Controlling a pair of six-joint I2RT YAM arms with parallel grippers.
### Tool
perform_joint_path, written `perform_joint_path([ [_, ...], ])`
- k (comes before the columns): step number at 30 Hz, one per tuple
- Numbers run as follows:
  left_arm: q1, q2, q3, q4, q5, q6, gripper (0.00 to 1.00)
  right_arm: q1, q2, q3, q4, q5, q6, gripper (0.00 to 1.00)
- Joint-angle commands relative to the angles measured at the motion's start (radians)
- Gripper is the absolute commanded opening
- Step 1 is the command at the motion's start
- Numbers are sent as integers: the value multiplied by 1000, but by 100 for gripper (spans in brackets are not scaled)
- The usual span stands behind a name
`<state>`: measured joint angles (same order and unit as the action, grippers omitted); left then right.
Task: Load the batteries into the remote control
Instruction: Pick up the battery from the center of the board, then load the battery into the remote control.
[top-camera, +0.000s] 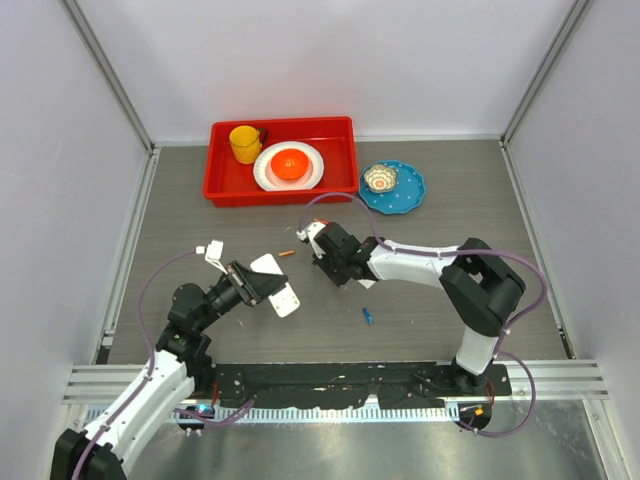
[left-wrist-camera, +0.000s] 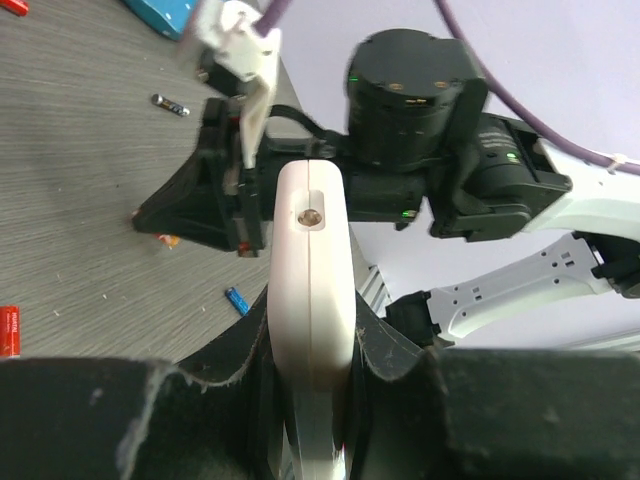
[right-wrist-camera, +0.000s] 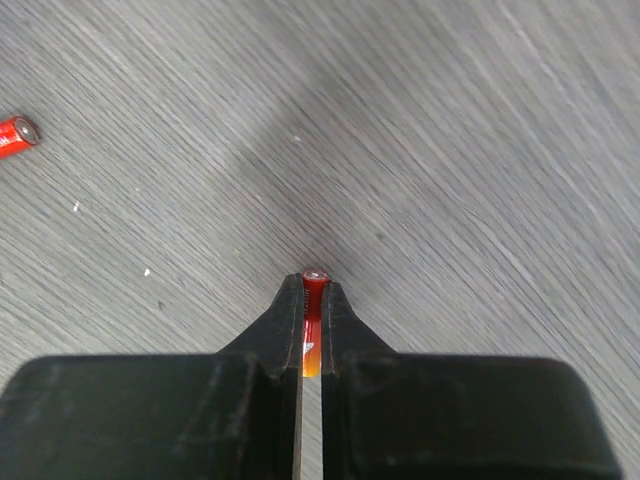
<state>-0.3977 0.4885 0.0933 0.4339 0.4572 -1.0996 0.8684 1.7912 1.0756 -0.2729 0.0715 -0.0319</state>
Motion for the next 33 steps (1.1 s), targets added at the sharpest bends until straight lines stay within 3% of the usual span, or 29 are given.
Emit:
perform_joint_path([
  [1,3,51,66,84,21,-11,0,3,-195,-11,-8,166,85,1],
  [7,3,267,137,248,70,-66,0,47,-522,-75,40,307,92,1],
  [12,3,484,206,497,216,-164,0,168,-746,-146,77,364,37,1],
  [18,-4,682,296,752,369,-304,0,359,-891,-164,18,275,-92,1],
  [24,-39,722,410,680,463,-249,0,411,-978,-172,26,139,-157,1],
  [33,-95,782,485,484,521,-201,1,426,-866,-82,-2,71,-258,1],
])
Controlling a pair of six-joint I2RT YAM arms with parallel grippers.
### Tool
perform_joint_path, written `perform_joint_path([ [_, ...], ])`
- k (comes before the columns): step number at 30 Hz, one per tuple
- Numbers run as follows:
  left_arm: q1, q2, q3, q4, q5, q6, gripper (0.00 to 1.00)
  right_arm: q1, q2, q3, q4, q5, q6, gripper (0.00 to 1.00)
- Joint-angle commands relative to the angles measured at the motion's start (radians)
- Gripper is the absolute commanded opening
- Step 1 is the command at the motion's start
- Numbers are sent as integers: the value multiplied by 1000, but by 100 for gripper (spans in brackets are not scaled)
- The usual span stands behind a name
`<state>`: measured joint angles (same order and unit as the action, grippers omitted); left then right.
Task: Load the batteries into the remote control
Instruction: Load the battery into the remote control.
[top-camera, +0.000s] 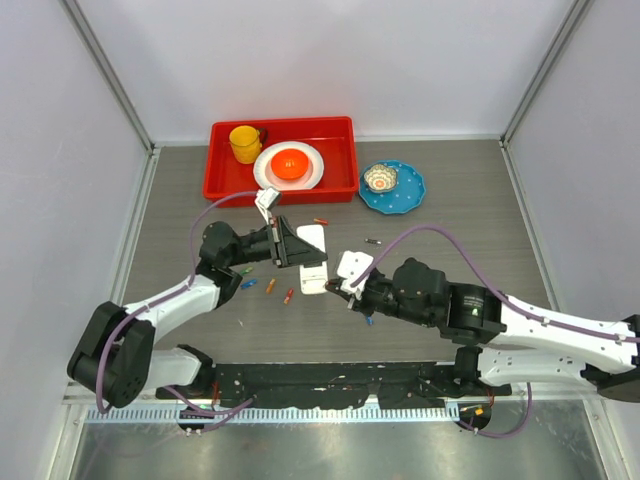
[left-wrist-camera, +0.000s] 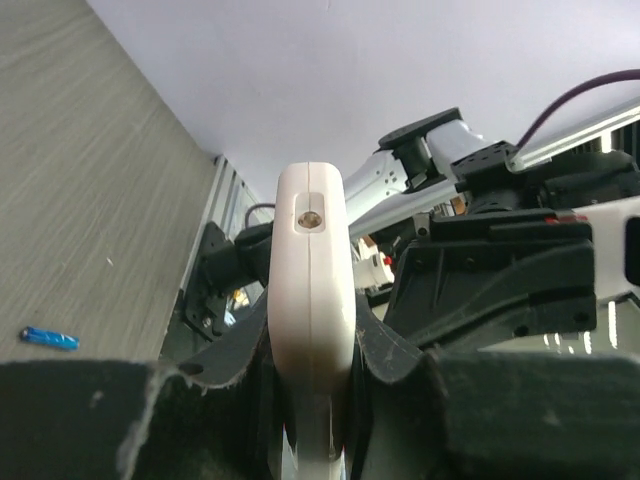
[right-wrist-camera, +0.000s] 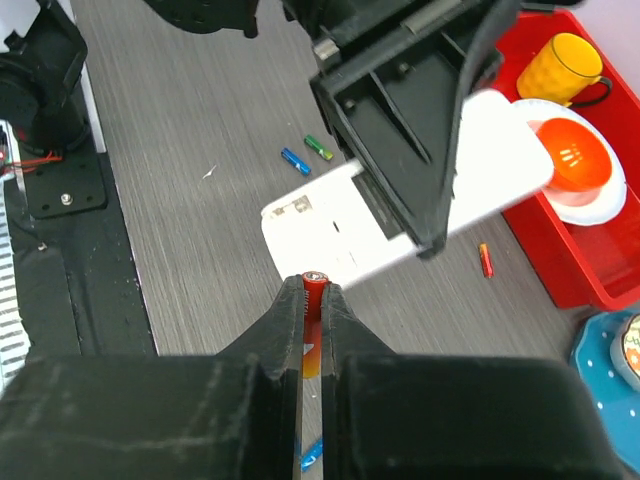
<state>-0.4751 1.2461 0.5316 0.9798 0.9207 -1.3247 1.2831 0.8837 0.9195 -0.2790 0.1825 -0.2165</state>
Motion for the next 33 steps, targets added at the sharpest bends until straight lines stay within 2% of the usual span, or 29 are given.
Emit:
perform_joint_path([
  [1,-17,38,53,-110,67,28,0,16,47,82,4,-41,-80,1],
  [6,-30,58,62,-162,98,22,0,28,93,113,18,-40,-98,1],
  [16,-71,33,139,-441,112,166,0,73,184,154,-9,-51,-146,1],
  [21,-89,29,151,-477,115,202,0,99,205,156,-8,-38,-167,1],
  [33,-115,22,154,-451,127,205,0,114,219,128,-23,-20,-204,1],
])
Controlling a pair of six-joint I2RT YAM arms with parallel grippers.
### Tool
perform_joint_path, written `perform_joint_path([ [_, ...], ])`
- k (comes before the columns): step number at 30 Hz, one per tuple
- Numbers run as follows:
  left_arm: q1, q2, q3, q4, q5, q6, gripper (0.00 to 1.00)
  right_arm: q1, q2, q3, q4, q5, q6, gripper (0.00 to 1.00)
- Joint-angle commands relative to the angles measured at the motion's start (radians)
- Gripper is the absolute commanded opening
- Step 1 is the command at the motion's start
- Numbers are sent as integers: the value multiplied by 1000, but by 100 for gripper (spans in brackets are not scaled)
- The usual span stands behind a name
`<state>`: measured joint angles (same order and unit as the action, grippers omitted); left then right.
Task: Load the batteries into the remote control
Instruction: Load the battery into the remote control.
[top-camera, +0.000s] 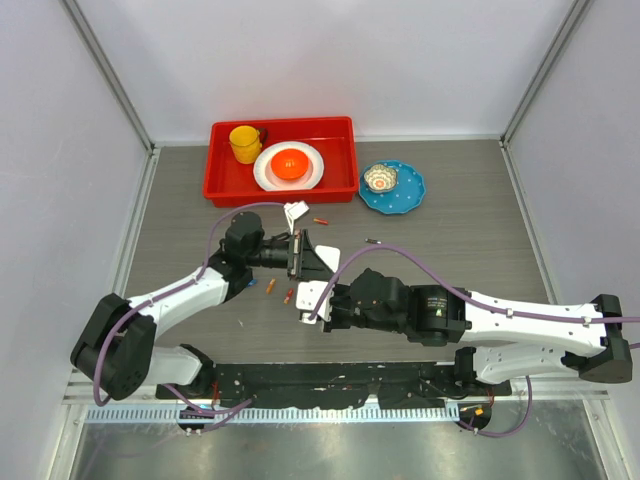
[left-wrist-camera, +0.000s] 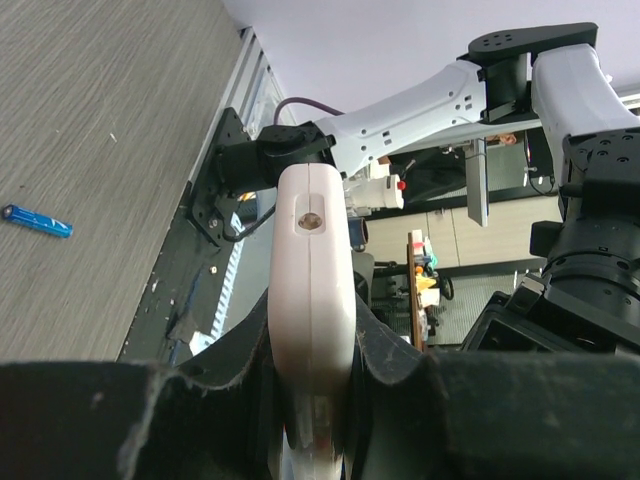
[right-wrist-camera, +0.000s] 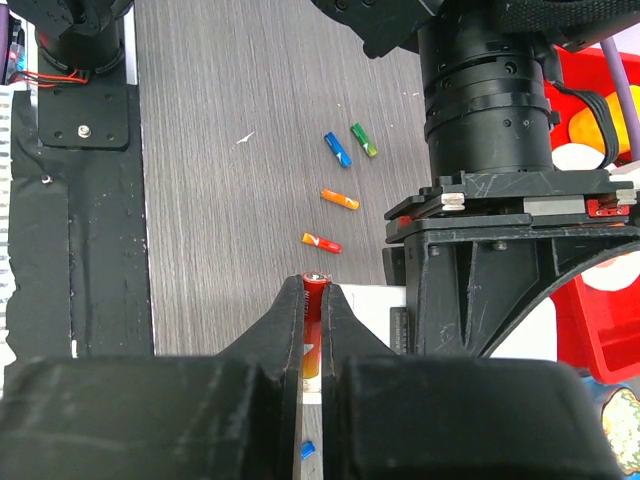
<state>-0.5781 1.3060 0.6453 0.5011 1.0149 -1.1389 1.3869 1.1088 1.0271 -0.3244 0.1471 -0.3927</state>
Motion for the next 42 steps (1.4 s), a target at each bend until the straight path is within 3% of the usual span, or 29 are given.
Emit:
perform_joint_path([
  [1,-14,-40,40,34,33,19,0,9,-7,19,22,17,-28,1],
  [11,-32,-44,28,125,39,-7,0,14,11,19,-8,8,-43,1],
  [32,-32,-70,22,145,48,-2,0,37,62,70,-127,23,-54,1],
  [42,-32,-85,-25,321,16,-87,0,37,33,37,-127,45,-28,1],
])
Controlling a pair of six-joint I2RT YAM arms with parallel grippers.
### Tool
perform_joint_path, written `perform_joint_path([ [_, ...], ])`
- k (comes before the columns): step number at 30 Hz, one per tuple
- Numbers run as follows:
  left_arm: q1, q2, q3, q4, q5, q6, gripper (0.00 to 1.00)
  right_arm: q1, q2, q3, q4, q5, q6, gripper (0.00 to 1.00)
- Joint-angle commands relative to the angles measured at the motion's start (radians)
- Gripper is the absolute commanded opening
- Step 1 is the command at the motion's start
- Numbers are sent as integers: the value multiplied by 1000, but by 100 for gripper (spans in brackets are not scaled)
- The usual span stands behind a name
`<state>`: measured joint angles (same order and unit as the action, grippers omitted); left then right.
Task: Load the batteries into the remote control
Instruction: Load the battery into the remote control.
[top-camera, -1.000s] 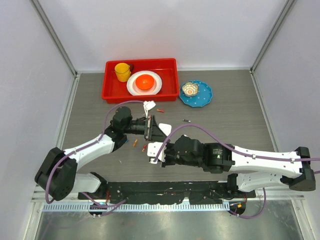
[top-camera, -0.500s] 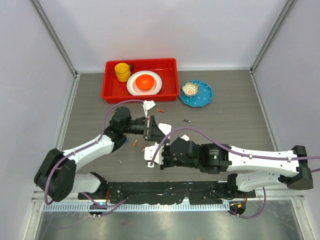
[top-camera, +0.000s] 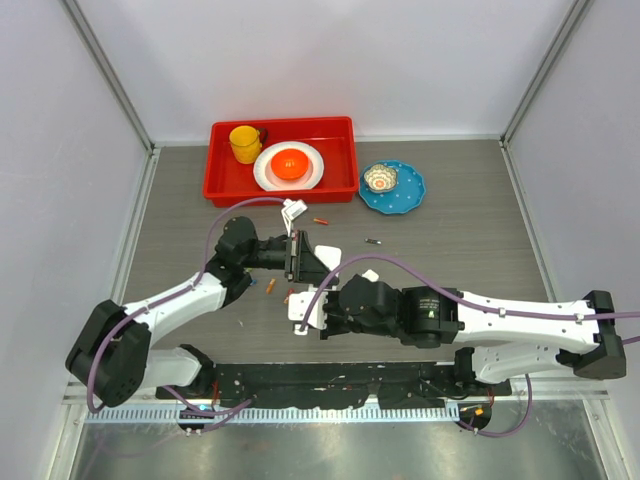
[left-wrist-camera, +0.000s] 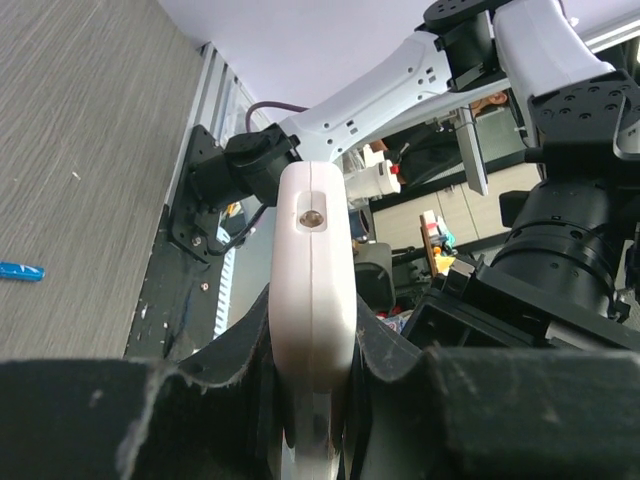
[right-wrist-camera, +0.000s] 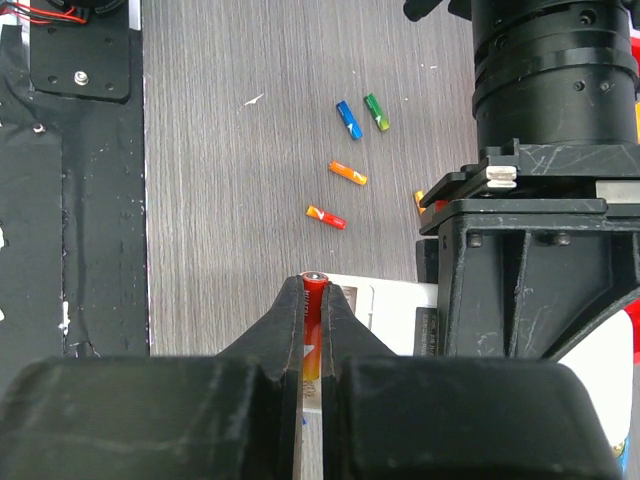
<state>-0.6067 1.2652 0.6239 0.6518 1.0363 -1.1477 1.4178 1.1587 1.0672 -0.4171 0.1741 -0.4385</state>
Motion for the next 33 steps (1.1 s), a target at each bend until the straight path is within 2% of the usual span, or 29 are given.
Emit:
perform_joint_path([
  [1,-4,-41,-9,207,-8,-90,0,6,-20,-9,-32,18,21,1],
  [4,-4,-30,-23,279,-12,-133,0,6,-34,-19,-23,15,32,1],
  [11,-4,-27,-39,338,-21,-168,0,7,-50,-23,-43,15,41,1],
  [33,-4,-66,-33,292,-36,-173,0,6,-5,-4,-129,36,53,1],
])
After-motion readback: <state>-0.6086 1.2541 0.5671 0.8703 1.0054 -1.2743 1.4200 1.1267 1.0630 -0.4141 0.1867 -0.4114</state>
